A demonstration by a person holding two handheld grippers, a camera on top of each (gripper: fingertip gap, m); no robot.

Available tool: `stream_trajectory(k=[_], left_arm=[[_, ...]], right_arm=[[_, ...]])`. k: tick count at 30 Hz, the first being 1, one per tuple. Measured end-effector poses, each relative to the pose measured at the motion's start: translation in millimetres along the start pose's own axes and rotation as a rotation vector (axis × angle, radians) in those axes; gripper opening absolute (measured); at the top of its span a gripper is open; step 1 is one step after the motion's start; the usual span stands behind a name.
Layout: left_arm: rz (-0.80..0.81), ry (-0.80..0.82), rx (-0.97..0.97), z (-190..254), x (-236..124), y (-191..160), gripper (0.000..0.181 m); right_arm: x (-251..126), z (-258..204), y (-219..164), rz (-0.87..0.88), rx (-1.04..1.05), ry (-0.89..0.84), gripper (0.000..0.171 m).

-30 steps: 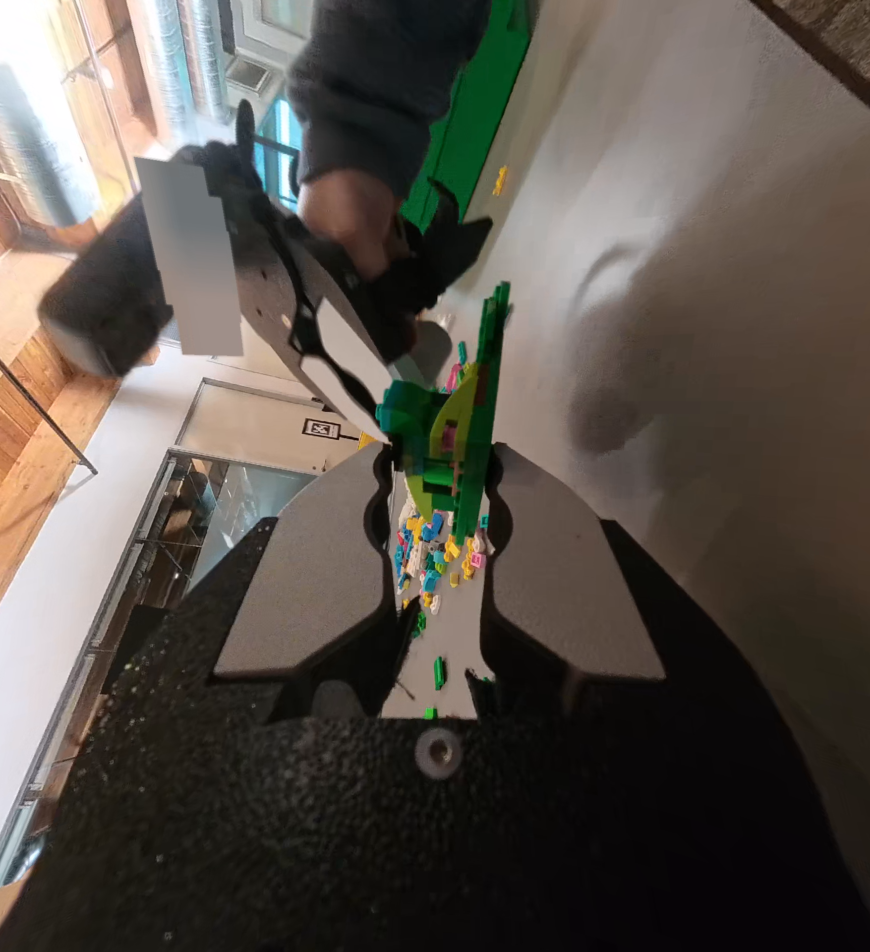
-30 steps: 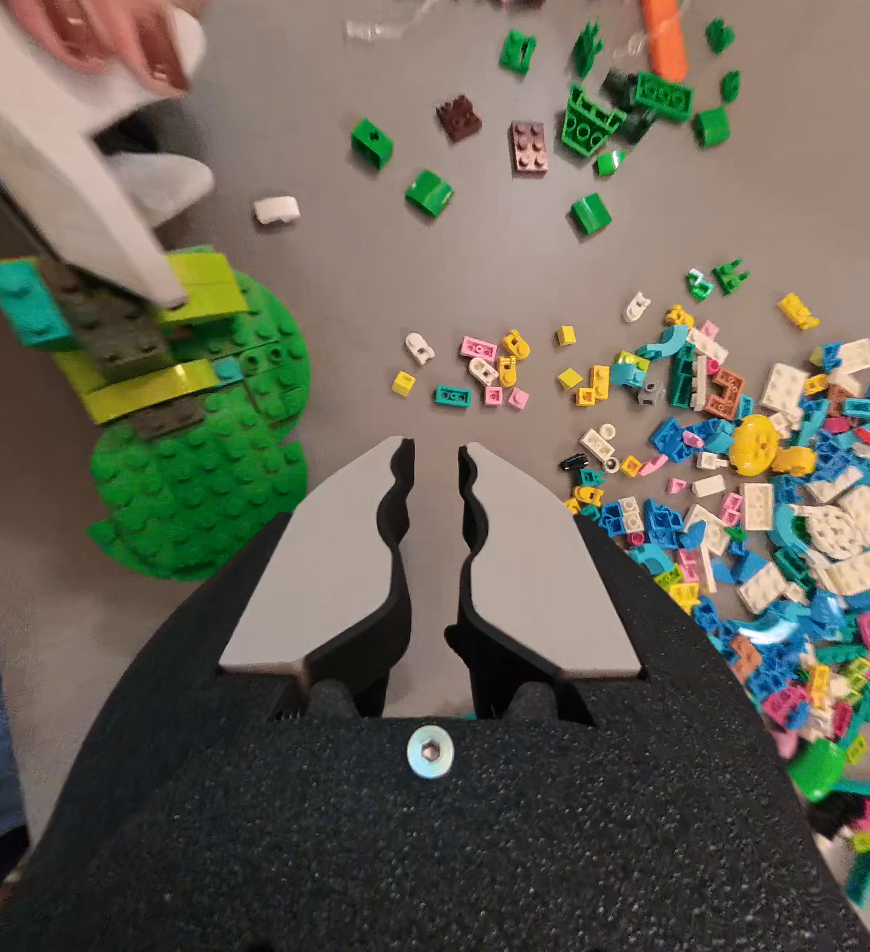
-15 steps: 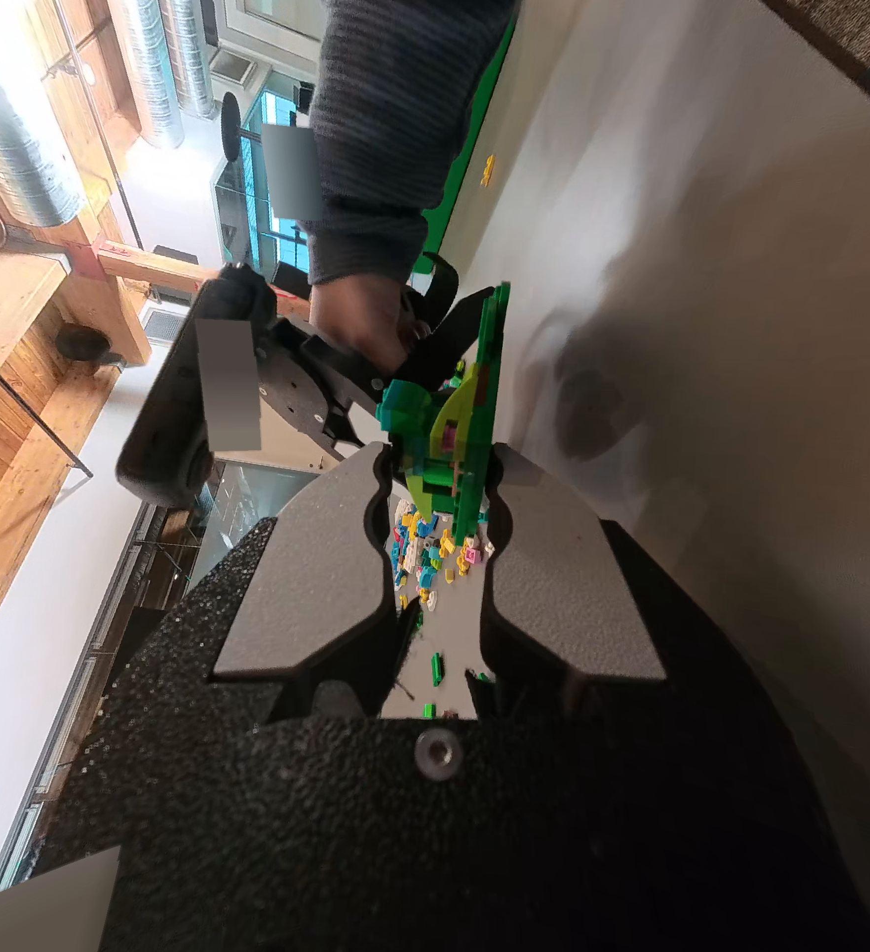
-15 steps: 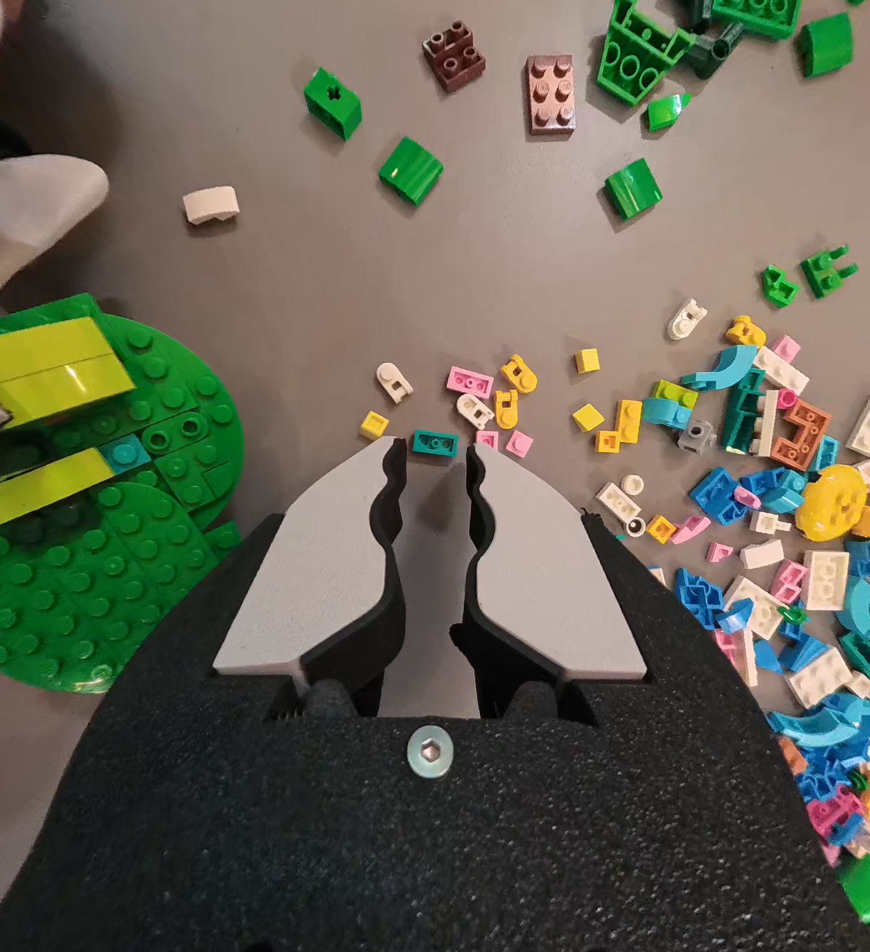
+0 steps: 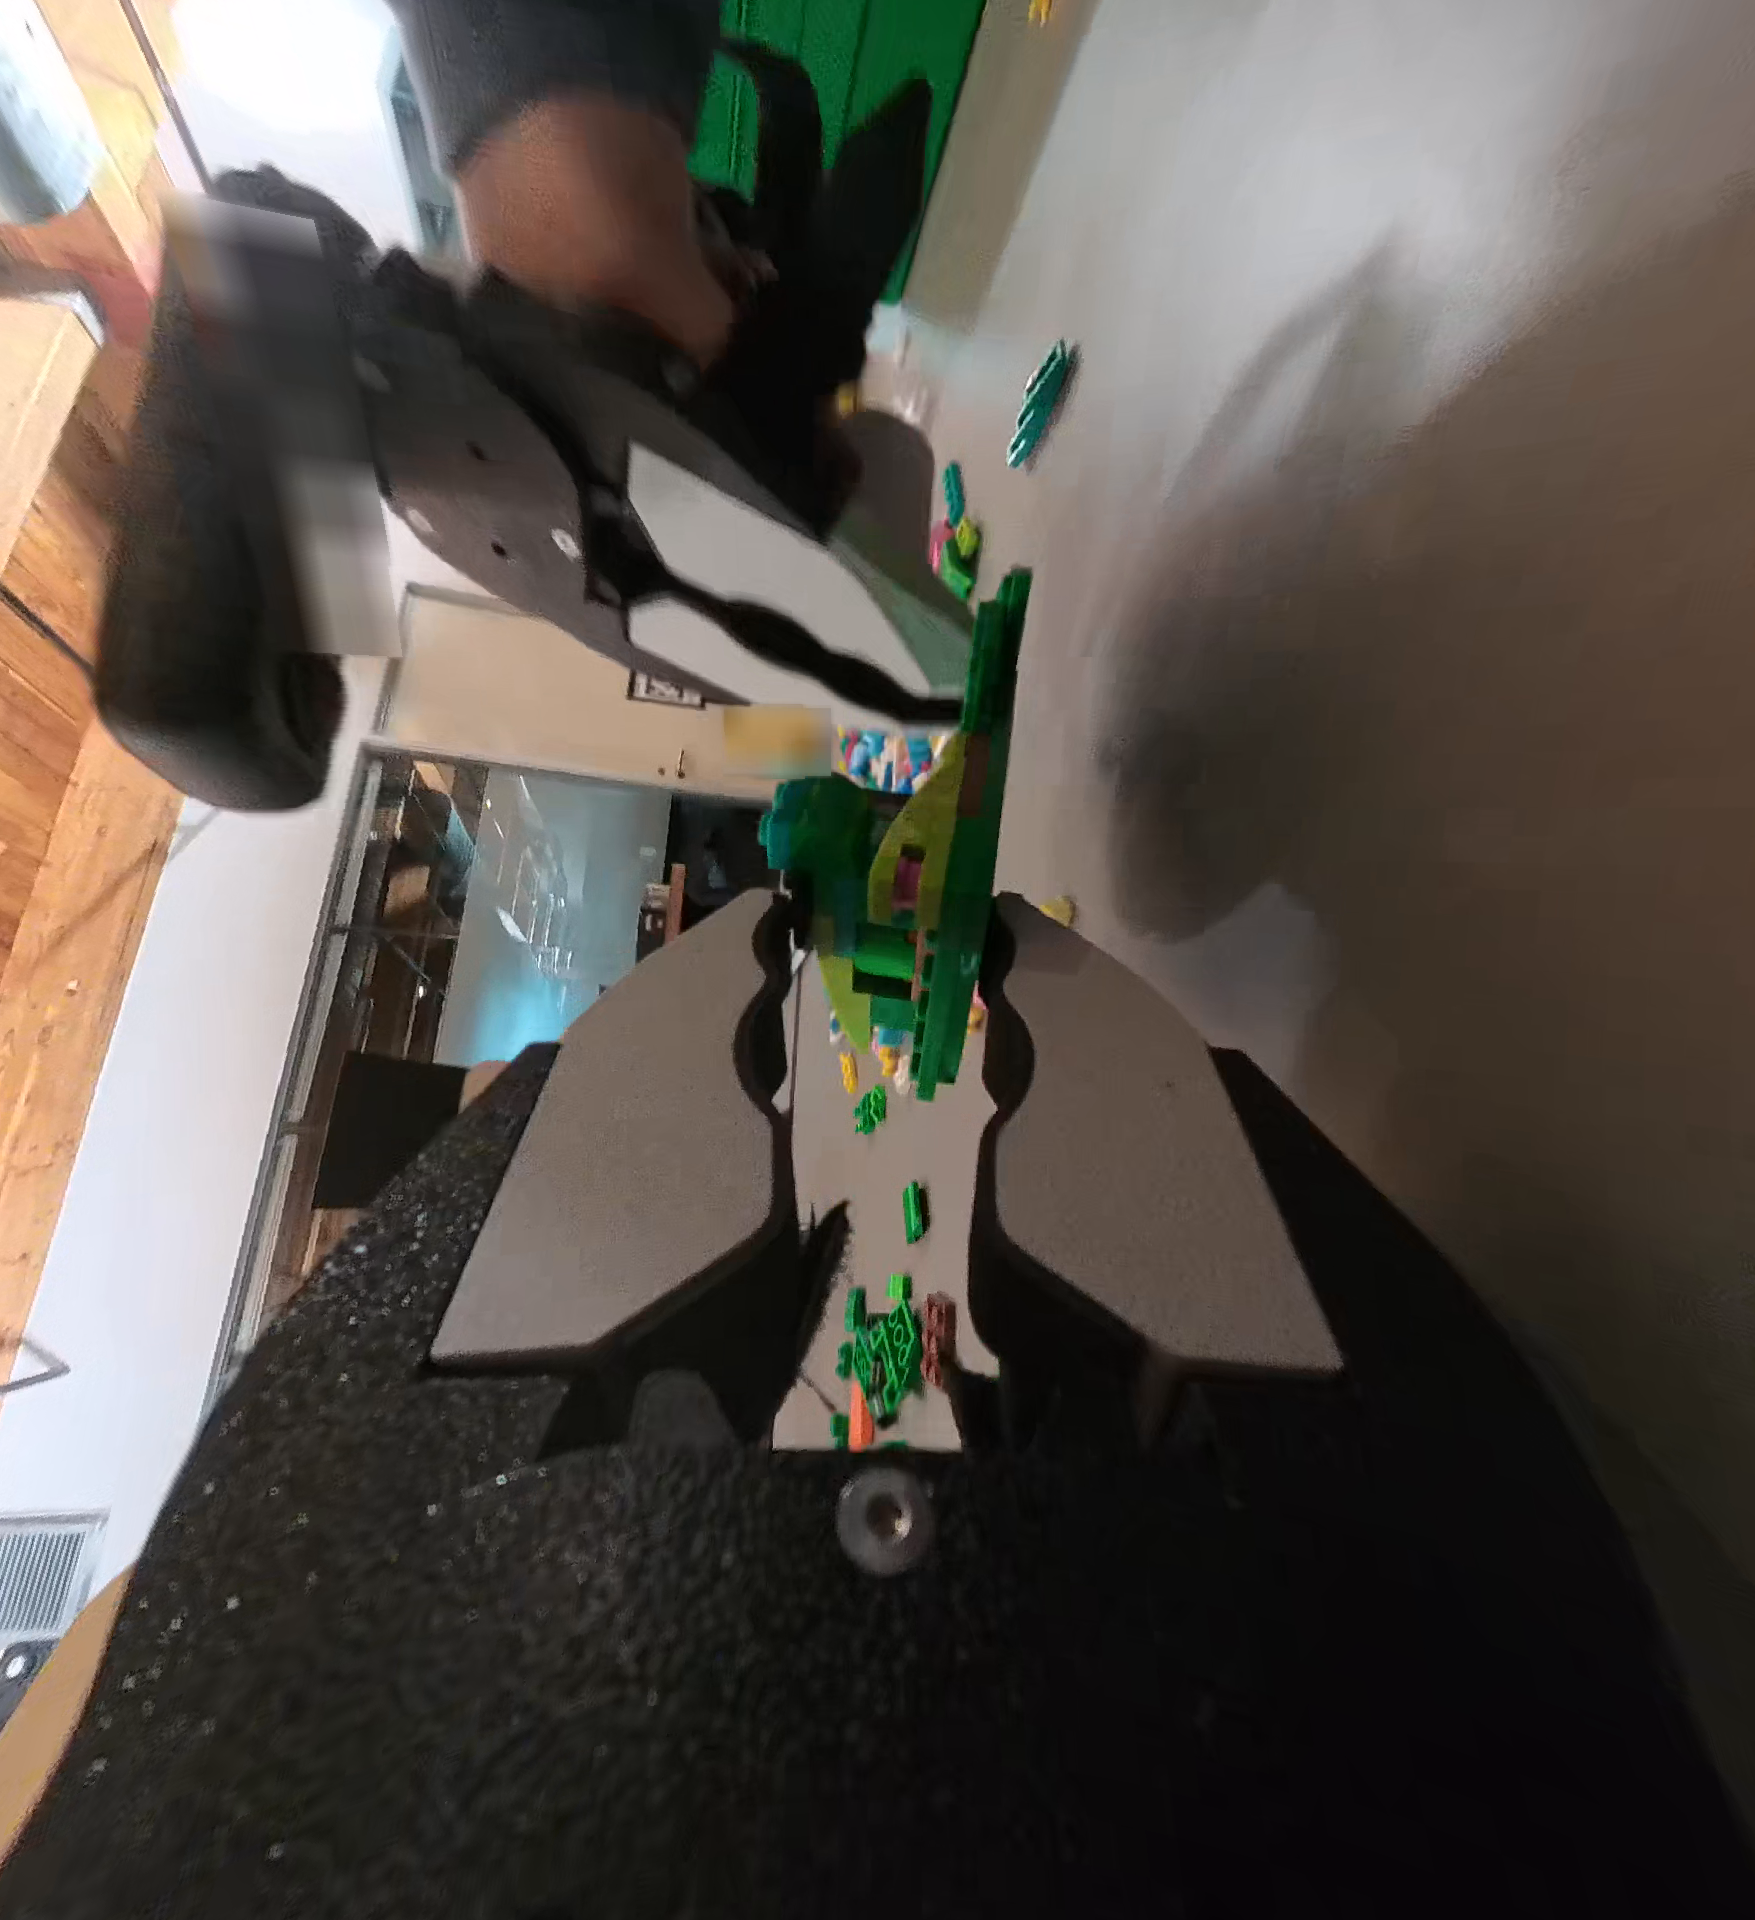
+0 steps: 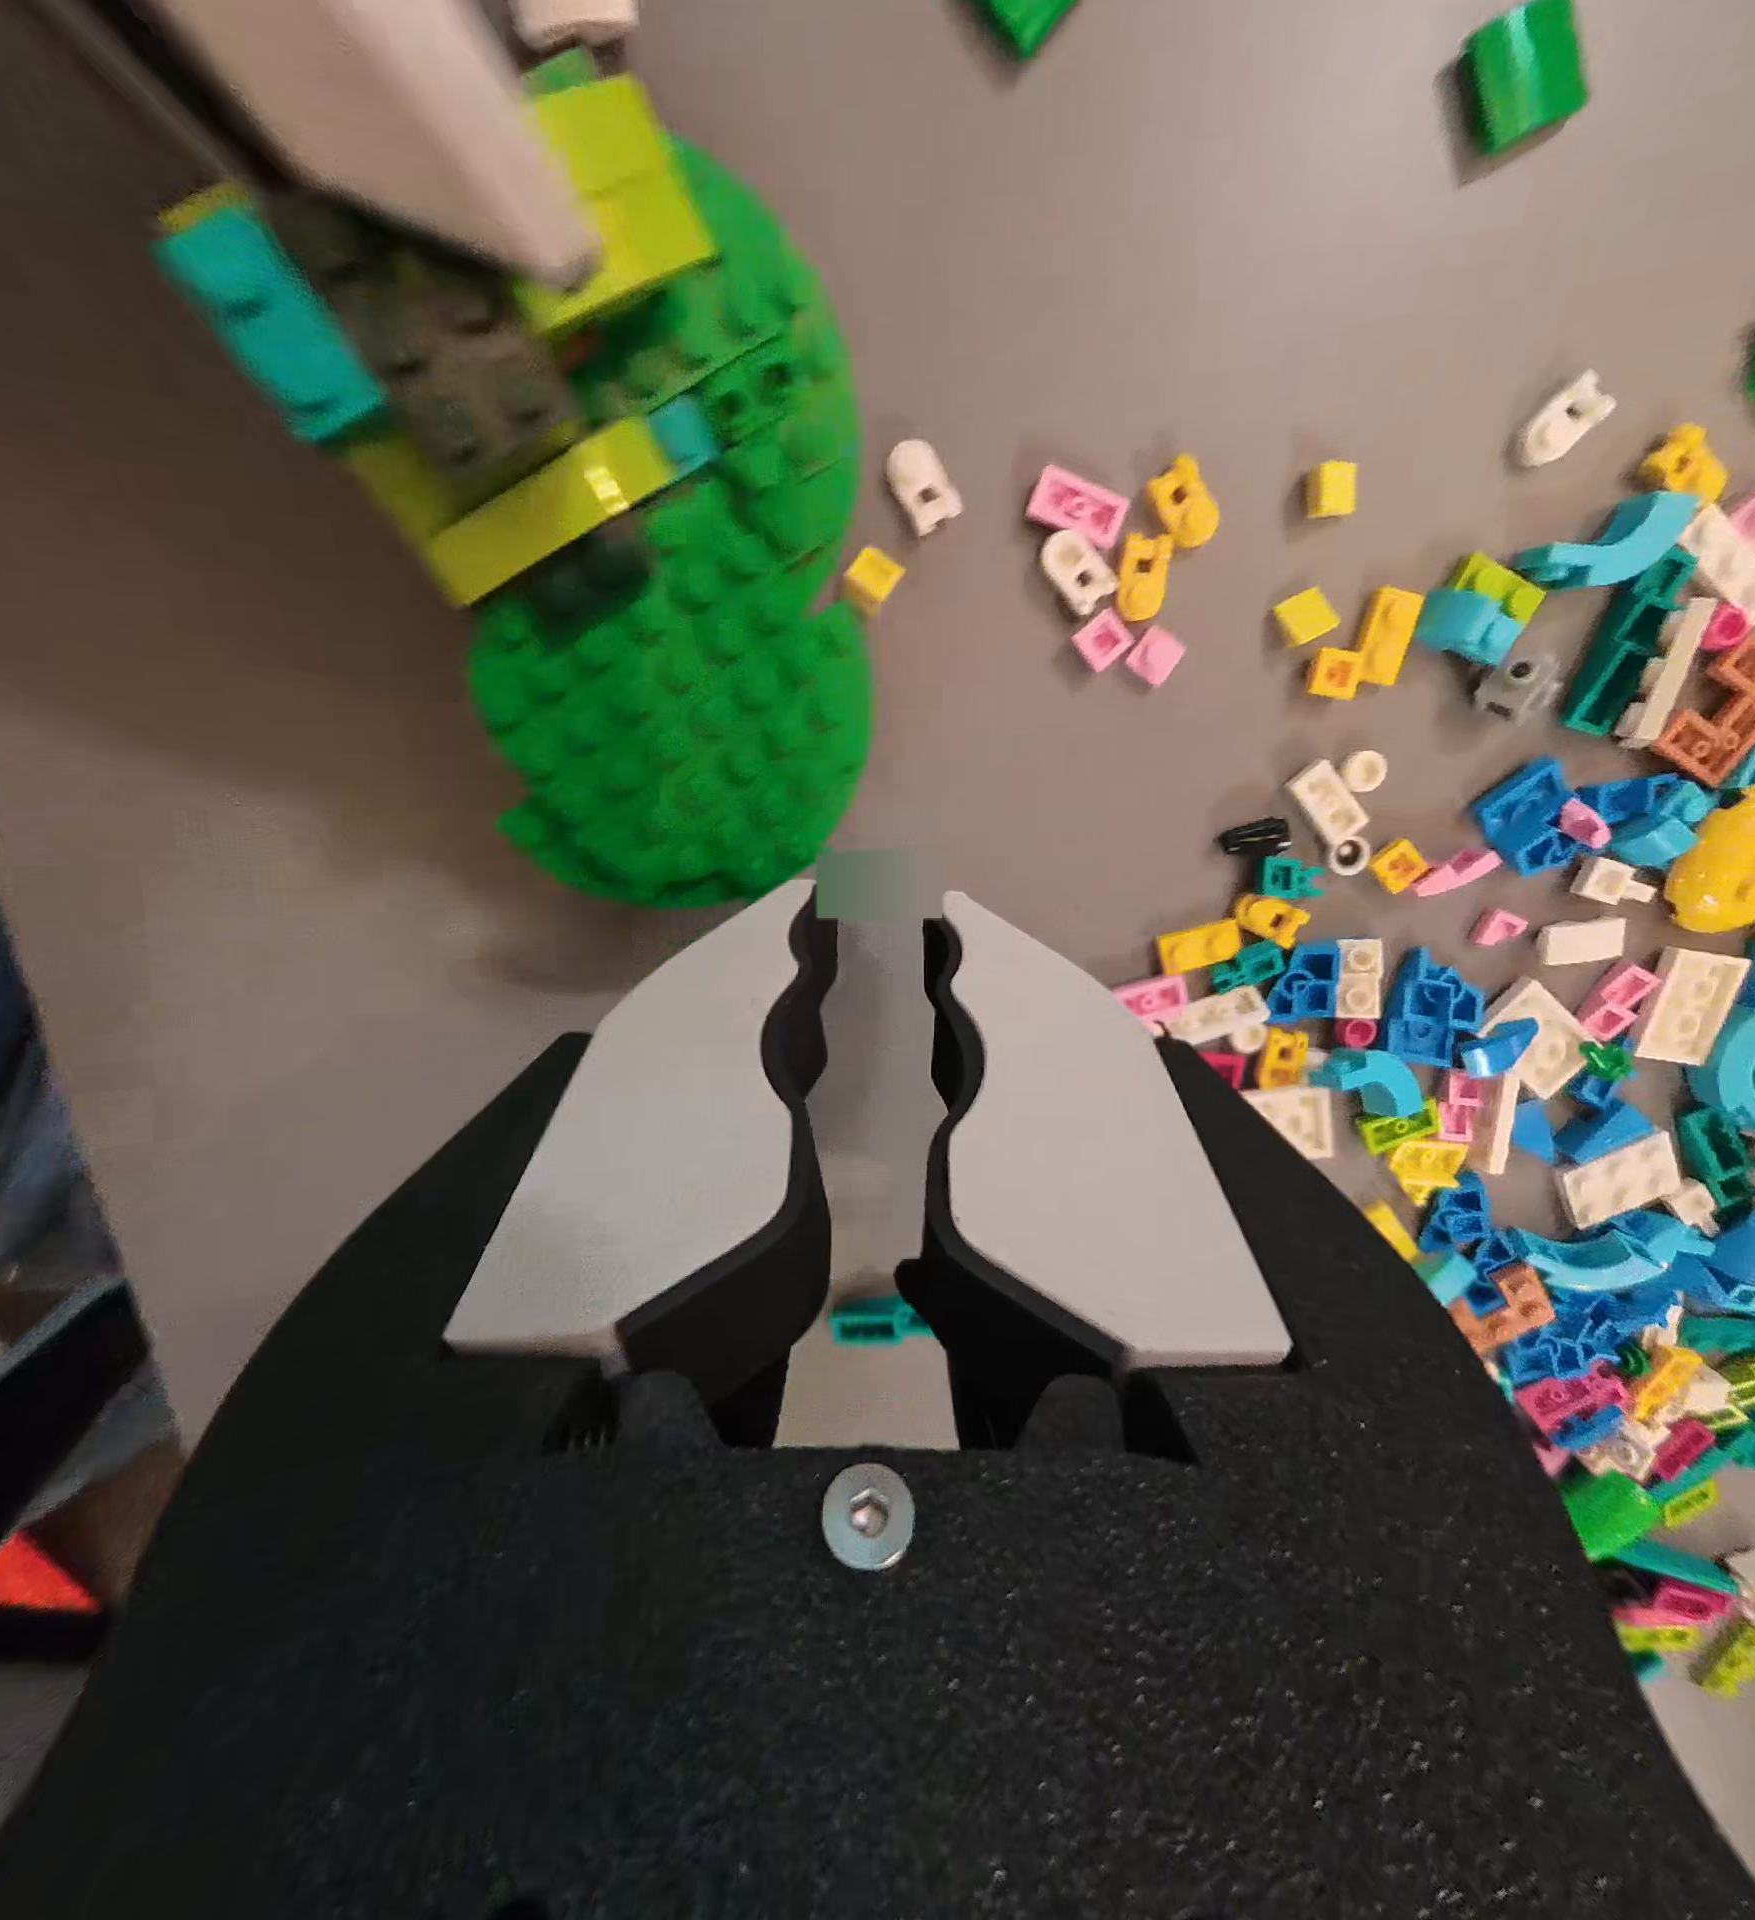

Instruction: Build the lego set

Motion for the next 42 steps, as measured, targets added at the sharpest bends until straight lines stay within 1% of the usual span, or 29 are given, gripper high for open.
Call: stream_trajectory(k=[6,10,16,20,22,23,27,29,31,33,34,36,39,42], left_arm=[[-0.067,0.03,-0.031,-4.6,1.3,-7.5,0.034],[-0.039,0.034,-0.047,-5.7,0.3,-5.2,0.034],[-0.017,-0.004,0.009,0.4,2.0,0.4,0.034],[-0.014,-0.016,0.025,2.2,3.0,2.6,0.034],[-0.025,-0.016,0.025,2.1,3.2,0.9,0.034],[-0.029,-0.017,0.021,1.8,3.1,0.1,0.034],[-0.04,-0.008,0.015,0.6,3.2,-1.6,0.034],[-0.039,-0.008,0.015,0.6,3.3,-1.5,0.034],[-0.038,-0.012,0.018,1.0,3.5,-1.3,0.034],[-0.039,-0.014,0.024,1.5,3.5,-1.2,0.034],[-0.039,-0.014,0.026,1.5,3.5,-1.1,0.034],[-0.04,-0.017,0.026,1.8,3.6,-1.4,0.034],[-0.043,-0.017,0.027,1.8,3.3,-2.1,0.034],[-0.044,-0.013,0.024,1.2,3.1,-2.6,0.034]], right_arm=[[-14.5,-15.6,-4.7,-0.063,-0.065,0.073,0.015],[-13.8,-22.1,-2.7,-0.077,-0.093,0.076,0.015],[-16.5,-22.9,1.5,-0.042,-0.075,0.113,0.015],[-13.4,-19.2,-2.6,-0.104,-0.062,0.104,0.015],[-11.4,-14.2,-9.2,-0.186,-0.037,0.08,0.015],[-10.3,-10.4,-14.9,-0.254,-0.024,0.055,0.015],[-10.1,-3.4,-40.7,-0.589,0.055,0.0,0.015],[-8.6,-3.6,-46.9,-0.68,0.078,0.011,0.015],[-5.5,-3.0,-48.7,-0.718,0.071,0.023,0.015],[-2.5,-1.5,-44.3,-0.687,0.054,0.026,0.016],[-1.5,-0.4,-40.9,-0.656,0.052,0.022,0.023],[-1.9,2.0,-33.8,-0.584,0.045,0.003,0.031],[-14.5,3.9,-32.8,-0.462,0.05,-0.05,0.032],[-29.0,1.8,-43.6,-0.279,0.121,-0.086,0.029]])
Point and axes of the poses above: each gripper's, where its closed fingertips meet, x out along the fingers, y out of its top, z = x × y across the jaws, the point moved 7 cm from there along -x, back along the fingers, and after that the axes turned 10 degrees about x, right-handed, at the moved point
